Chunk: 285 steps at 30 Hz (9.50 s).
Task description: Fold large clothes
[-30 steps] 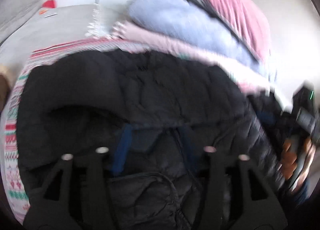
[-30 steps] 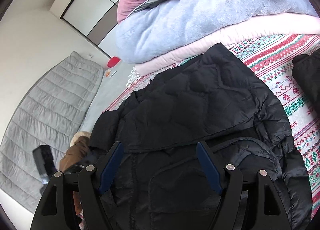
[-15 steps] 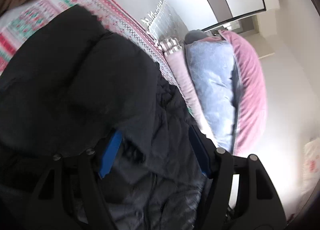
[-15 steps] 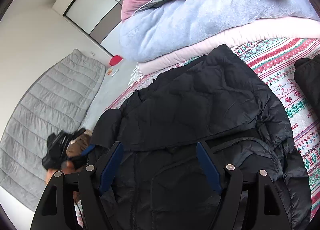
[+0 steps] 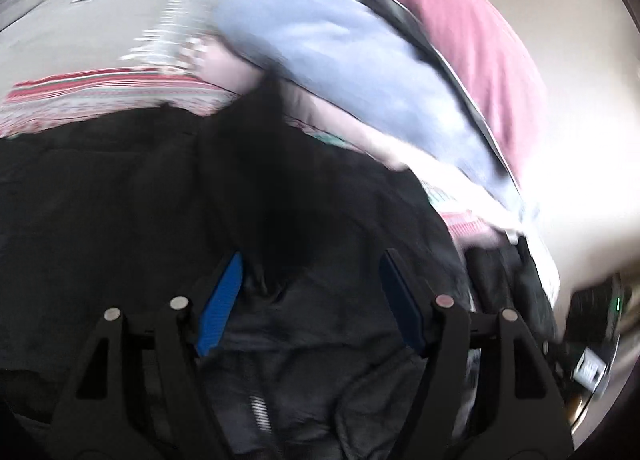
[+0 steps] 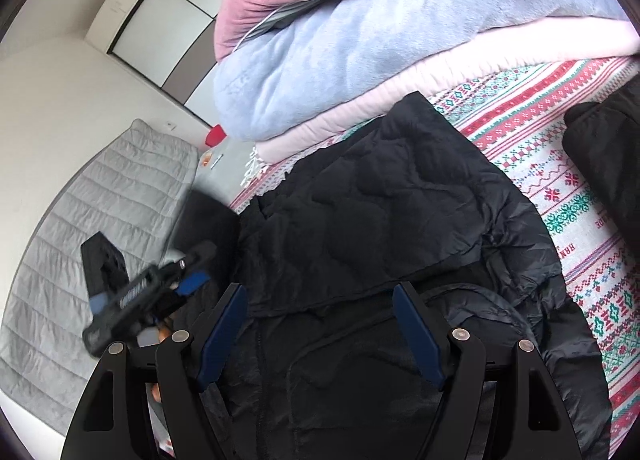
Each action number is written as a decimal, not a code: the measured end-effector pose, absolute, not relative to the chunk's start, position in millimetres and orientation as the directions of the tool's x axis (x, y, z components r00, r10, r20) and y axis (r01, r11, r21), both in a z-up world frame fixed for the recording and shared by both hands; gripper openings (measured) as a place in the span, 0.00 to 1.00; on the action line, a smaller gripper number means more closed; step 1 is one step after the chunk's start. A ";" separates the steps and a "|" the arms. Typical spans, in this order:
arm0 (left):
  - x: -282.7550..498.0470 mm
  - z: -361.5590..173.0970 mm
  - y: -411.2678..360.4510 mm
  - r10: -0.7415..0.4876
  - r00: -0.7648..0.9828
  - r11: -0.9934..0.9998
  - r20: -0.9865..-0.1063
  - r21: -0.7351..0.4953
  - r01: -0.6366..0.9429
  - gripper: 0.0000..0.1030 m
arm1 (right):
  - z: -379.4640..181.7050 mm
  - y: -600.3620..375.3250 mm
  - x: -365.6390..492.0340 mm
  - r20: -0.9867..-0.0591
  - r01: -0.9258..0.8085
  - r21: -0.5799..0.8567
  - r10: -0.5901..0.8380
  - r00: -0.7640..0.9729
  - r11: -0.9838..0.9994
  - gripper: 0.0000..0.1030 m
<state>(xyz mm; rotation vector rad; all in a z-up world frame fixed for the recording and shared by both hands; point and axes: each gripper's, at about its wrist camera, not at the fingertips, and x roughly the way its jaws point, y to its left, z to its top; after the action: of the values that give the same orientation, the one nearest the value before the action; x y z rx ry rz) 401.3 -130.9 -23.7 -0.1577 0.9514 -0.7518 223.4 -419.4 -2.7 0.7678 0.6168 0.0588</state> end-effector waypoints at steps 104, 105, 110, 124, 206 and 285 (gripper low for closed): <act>136.1 -77.4 238.2 -0.336 0.593 0.918 -0.732 -0.396 0.031 0.06 | -113.9 -454.3 -71.8 -0.439 0.230 0.775 0.240 0.866 0.589 0.05; 133.4 -72.7 237.7 -0.335 0.602 0.921 -0.725 -0.388 0.046 0.06 | -114.2 -454.9 -73.8 -0.435 0.227 0.777 0.239 0.868 0.587 0.04; 126.4 -54.7 247.0 -0.381 0.620 0.892 -0.686 -0.449 0.052 0.05 | -104.2 -453.4 -92.6 -0.368 0.182 0.796 0.223 0.902 0.578 0.04; 54.7 38.8 281.0 -0.489 0.723 0.797 -0.488 -0.587 0.143 0.04 | -21.7 -431.8 -186.4 -0.102 -0.048 0.790 0.209 0.973 0.611 0.03; 493.4 -31.3 160.8 -0.191 0.640 0.949 -0.745 -0.306 -0.073 0.07 | 4.4 -487.8 297.3 -0.580 0.322 0.243 -0.130 0.804 0.915 0.05; 481.4 -84.9 -132.9 0.007 0.353 0.937 -0.936 0.129 0.325 0.63 | -68.0 -351.4 286.3 -0.830 0.110 0.155 0.069 0.553 0.982 0.84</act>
<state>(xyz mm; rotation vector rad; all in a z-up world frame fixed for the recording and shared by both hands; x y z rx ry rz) 481.4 -132.9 -84.9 0.3165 1.1975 -0.2103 286.3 -351.4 -68.0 0.1974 0.9865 -0.0246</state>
